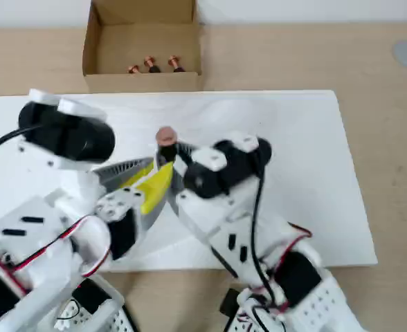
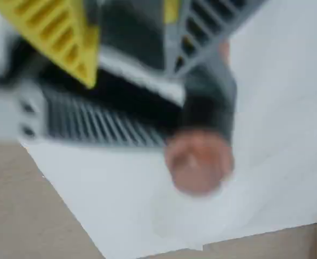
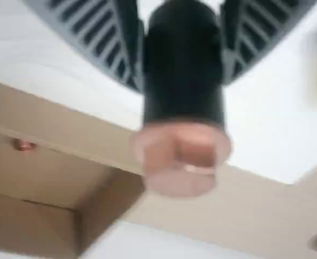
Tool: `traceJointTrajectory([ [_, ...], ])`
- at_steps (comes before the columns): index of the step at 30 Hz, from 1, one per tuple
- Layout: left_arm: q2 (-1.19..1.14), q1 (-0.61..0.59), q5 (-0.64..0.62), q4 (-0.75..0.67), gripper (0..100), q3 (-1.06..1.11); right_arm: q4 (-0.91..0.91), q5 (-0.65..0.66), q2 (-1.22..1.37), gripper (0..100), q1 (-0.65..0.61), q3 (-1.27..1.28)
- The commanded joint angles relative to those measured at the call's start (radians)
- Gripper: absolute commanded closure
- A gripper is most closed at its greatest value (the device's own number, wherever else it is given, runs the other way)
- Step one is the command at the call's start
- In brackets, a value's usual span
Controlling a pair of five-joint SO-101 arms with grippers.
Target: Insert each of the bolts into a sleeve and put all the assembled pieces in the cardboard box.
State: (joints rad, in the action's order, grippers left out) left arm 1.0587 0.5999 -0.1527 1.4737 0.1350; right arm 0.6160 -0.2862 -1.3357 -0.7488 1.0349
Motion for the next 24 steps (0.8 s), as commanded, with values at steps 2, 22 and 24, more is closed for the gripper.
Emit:
traceJointTrajectory([
  [2,-0.004,0.006,0.005,0.032,90,-0.109,-0.106,-0.025,0.137,98.9,0.099,-0.166],
  [22,0.005,-0.512,0.275,0.035,90,0.144,-0.115,-0.106,1.503,98.9,0.340,-1.475],
  [24,0.005,-0.514,0.293,0.035,90,0.163,-0.115,-0.107,1.649,98.9,0.349,-1.604],
])
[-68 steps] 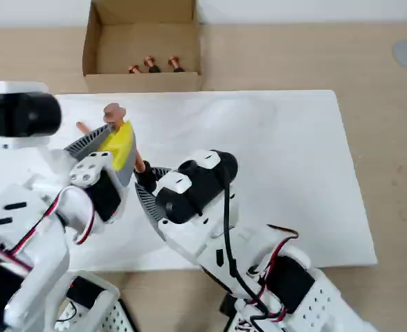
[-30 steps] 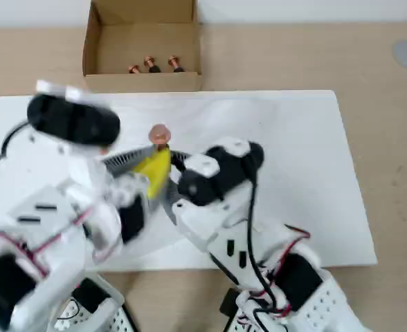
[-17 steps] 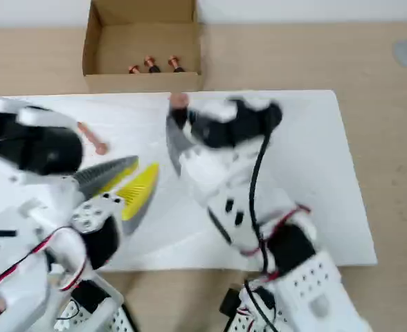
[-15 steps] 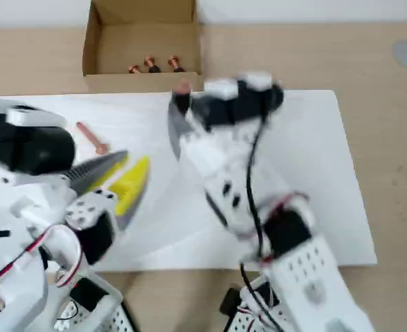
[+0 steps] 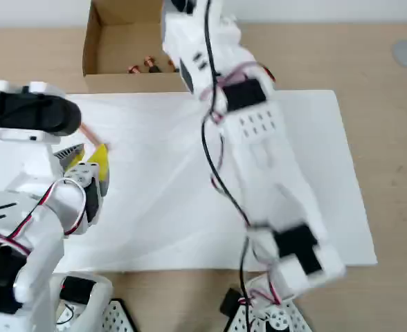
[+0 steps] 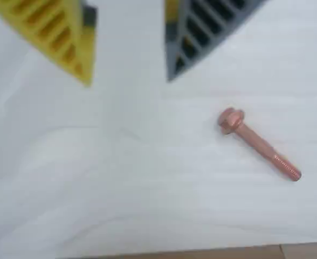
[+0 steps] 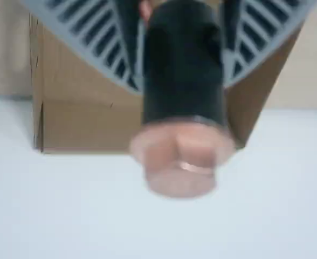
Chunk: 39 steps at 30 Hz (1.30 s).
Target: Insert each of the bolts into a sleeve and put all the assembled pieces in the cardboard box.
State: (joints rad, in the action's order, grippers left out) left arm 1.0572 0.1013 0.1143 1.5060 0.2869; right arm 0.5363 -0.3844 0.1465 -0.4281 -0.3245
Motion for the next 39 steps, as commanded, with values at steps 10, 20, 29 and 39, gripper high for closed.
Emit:
traceJointTrajectory([
  [10,0.008,-0.014,0.034,0.006,90,0.061,-0.032,0.032,0.843,98.9,0.039,-0.886],
  [20,0.007,-0.006,0.034,0.003,90,0.075,-0.020,0.075,1.170,98.8,0.079,-1.102],
  [29,0.007,-0.006,0.034,0.005,90,0.126,0.127,0.115,1.170,98.6,0.077,-1.109],
  [39,0.008,-0.008,0.034,0.021,93,0.107,0.210,0.163,1.165,98.6,0.074,-1.132],
])
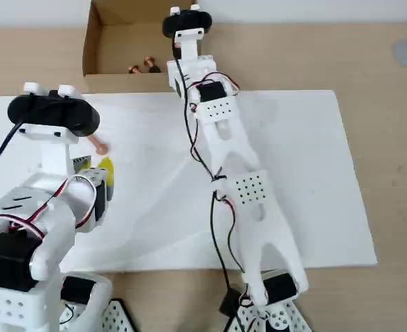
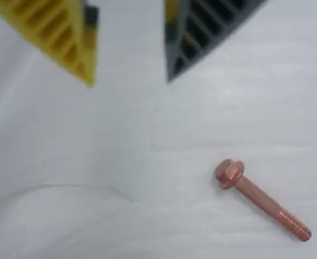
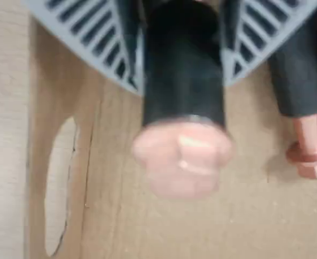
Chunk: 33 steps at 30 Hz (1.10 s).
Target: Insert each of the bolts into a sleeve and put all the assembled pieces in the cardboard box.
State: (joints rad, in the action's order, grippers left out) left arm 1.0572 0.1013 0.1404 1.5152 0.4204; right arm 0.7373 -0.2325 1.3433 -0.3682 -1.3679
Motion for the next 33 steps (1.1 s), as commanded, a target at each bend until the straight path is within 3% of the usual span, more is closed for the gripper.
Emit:
traceJointTrajectory([
  [1,0.008,-0.008,0.008,0.026,93,-0.037,0.017,0.011,-0.035,98.6,0.013,-0.091],
  [4,0.008,-0.006,0.008,0.063,93,-0.069,0.054,0.034,-0.038,96.7,0.002,-0.097],
  [12,0.007,-0.014,0.008,0.149,93,-0.123,0.215,0.057,-0.065,77.0,-0.050,-0.168],
  [19,0.007,-0.014,0.008,0.210,93,-0.198,0.414,0.055,-0.113,75.0,-0.050,-0.305],
  [23,0.007,-0.017,-0.025,0.238,89,-0.190,0.612,0.055,-0.298,75.1,-0.018,-0.302],
  [30,-0.001,-0.269,-0.110,0.238,88,-0.149,1.051,0.057,-0.696,75.2,0.062,-0.289],
  [33,-0.001,-0.362,-0.106,0.238,88,-0.064,1.053,0.071,-0.823,75.2,0.114,-0.194],
])
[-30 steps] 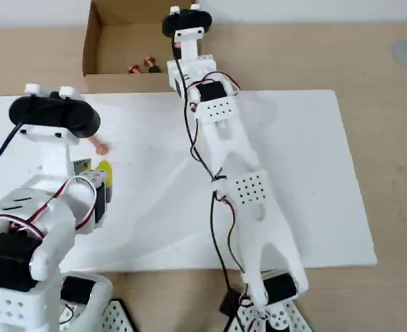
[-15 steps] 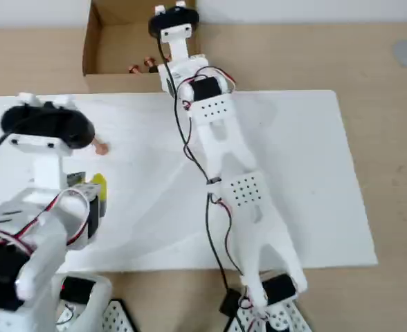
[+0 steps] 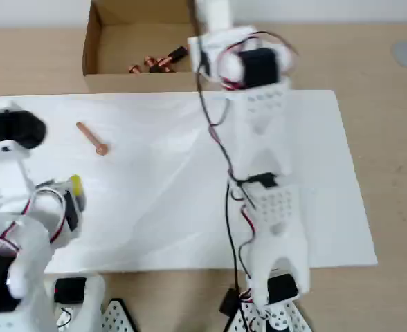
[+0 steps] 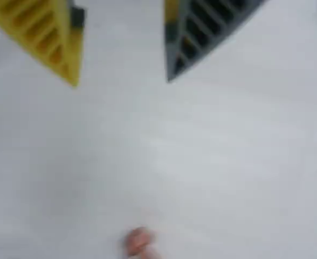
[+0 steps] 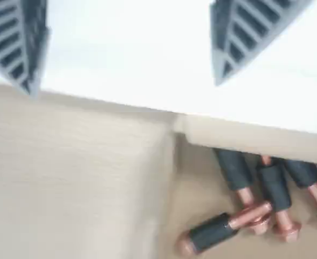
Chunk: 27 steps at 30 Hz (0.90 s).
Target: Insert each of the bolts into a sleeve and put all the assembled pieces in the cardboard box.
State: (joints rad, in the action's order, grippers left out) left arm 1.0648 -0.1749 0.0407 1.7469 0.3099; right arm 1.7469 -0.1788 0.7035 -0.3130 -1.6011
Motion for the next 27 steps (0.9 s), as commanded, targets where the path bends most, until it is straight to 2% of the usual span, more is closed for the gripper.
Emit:
traceJointTrajectory([
  [1,-0.008,-0.110,-0.005,0.006,88,0.074,0.044,0.017,-0.234,75.2,0.074,0.076],
  [4,-0.010,-0.157,0.014,0.006,88,0.084,0.044,0.015,-0.381,75.2,0.108,0.288],
  [10,-0.012,-0.155,0.015,0.006,88,0.083,0.043,0.012,-0.819,75.2,0.108,0.955],
  [12,-0.013,-0.153,0.031,0.006,88,0.084,0.041,0.014,-0.977,75.2,0.084,1.171],
  [16,-0.087,-0.153,0.140,0.003,88,0.098,0.041,0.017,-1.253,75.2,-0.001,1.515],
  [20,-0.246,-0.153,0.167,-0.084,88,0.120,0.041,0.014,-1.432,75.2,-0.088,1.748],
  [24,-0.438,-0.141,0.164,-0.213,88,0.112,0.041,0.012,-1.517,75.2,-0.096,1.886],
  [27,-0.570,-0.068,0.164,-0.275,88,0.109,0.041,0.012,-1.563,75.2,-0.087,1.948],
])
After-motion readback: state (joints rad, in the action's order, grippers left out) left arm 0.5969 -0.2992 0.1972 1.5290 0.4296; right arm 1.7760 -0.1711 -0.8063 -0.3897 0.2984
